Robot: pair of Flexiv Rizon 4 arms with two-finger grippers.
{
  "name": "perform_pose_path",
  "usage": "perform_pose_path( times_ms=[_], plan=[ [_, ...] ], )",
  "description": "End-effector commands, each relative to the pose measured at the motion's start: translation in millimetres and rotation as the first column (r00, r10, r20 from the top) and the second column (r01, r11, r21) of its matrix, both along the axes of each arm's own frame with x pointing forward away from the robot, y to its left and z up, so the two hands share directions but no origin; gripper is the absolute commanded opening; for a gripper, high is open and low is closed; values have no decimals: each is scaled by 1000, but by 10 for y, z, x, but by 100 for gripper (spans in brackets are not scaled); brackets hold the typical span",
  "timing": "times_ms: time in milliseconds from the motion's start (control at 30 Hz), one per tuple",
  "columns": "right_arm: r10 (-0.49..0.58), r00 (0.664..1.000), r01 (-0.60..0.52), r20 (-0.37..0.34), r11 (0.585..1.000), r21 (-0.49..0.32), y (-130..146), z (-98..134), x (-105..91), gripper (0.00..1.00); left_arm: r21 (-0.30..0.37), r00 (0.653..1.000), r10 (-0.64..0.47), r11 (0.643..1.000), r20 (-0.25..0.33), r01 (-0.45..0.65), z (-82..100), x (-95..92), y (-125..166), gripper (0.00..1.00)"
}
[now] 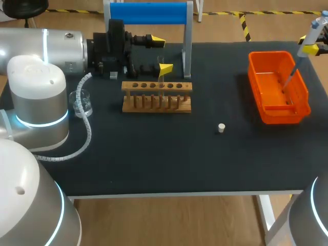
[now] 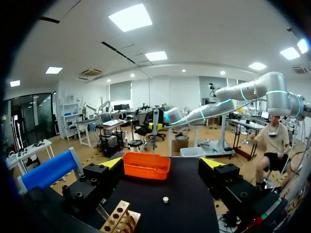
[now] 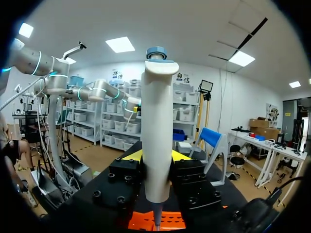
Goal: Invert the test tube, pick up the pipette, mount the tip to pipette, aspirate from beaker and dispense into the tube, eject the tip, return the pipette, and cap with the stopper.
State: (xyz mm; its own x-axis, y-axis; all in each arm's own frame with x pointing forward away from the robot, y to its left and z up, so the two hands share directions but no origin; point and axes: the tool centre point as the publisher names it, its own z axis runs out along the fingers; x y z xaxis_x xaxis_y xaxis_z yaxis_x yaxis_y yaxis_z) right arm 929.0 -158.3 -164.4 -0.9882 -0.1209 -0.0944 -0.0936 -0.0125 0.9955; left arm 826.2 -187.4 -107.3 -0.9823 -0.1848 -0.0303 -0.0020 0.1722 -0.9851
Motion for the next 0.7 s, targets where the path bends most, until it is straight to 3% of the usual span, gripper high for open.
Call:
perform_pose_path(
  times_ms=[33, 700],
  plan=[
    [45, 999, -45, -2, 999, -8, -37, -18, 56, 0, -3, 1000, 1, 1000, 2, -1, -10, -2, 0, 100],
    [47, 999, -47, -2, 999, -8, -34, -23, 55, 0, -3, 1000, 1, 1000, 2, -1, -10, -2, 0, 100]
  ],
)
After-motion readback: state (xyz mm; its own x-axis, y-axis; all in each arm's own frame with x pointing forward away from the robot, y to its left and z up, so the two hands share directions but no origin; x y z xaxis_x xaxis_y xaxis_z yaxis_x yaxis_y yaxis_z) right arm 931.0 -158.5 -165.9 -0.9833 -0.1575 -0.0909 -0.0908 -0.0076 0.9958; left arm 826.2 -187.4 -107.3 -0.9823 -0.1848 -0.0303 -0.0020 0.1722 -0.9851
